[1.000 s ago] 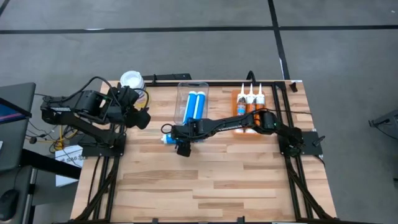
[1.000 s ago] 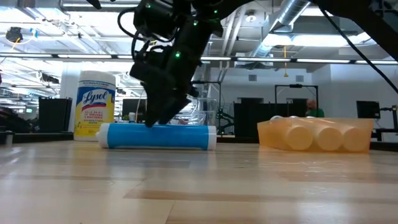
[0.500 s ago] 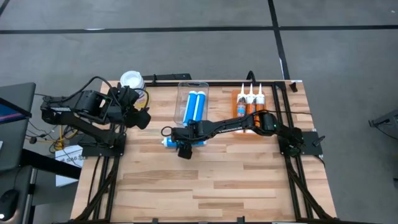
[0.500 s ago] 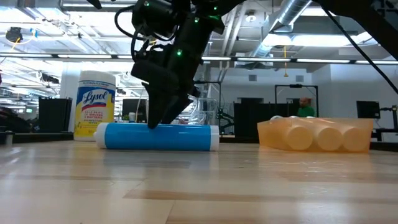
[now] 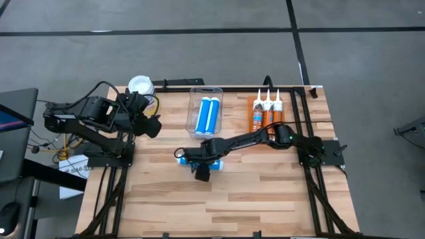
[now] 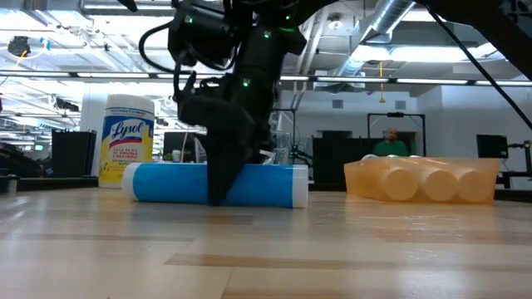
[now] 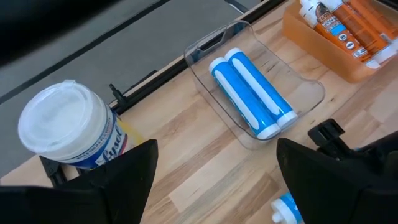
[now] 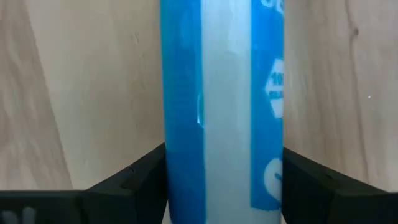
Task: Pick & place silicon tubes, Sealant and Lysol wipes
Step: Put the blue sealant into the transparent bin
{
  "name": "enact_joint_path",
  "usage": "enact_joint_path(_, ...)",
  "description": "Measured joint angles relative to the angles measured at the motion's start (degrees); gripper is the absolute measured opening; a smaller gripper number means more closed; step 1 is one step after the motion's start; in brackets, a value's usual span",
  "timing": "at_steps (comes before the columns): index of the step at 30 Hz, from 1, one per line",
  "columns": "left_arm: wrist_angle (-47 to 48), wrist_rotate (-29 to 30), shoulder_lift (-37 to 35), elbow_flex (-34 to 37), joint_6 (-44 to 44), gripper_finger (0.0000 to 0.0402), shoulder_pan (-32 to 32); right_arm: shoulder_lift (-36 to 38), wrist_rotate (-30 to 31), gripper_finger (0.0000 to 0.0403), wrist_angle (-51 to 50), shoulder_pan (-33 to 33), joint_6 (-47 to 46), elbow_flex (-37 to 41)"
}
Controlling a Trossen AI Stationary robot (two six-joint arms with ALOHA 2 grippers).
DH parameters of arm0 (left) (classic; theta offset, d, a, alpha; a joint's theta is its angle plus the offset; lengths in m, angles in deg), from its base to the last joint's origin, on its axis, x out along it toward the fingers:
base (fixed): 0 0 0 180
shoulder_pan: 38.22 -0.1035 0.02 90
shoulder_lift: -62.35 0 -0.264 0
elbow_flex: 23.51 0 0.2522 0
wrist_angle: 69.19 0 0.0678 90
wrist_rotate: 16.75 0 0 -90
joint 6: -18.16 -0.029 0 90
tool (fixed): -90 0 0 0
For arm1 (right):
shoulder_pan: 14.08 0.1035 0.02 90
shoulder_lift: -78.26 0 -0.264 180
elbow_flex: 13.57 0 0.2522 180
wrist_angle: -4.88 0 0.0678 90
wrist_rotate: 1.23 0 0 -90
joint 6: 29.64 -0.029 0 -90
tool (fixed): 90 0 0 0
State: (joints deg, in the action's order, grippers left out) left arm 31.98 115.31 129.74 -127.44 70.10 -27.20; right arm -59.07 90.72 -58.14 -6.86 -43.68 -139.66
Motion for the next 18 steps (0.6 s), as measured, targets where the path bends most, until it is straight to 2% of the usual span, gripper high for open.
enact_joint_path(4, -0.8, -0.8, 0.0, 0.0, 0.0, 0.0321, 0.0, 0.0, 0.4, 0.0228, -0.7, 0.4, -0.3, 0.1)
enact_joint_path(8, -0.9, -1.0, 0.0, 0.0, 0.0, 0.0321, 0.0, 0.0, 0.6, 0.0199, -1.5, 0.5, -1.4, 0.0)
enact_joint_path(16, -1.0, -2.4, 0.0, 0.0, 0.3, 0.0321, 0.0, 0.1, 0.8, 0.0199, -1.8, 1.4, -4.2, 0.0)
enact_joint_path(18, -1.0, -2.4, 0.0, 0.0, 0.3, 0.0321, 0.0, 0.5, -0.8, 0.0199, -1.9, 1.8, -5.4, 0.0)
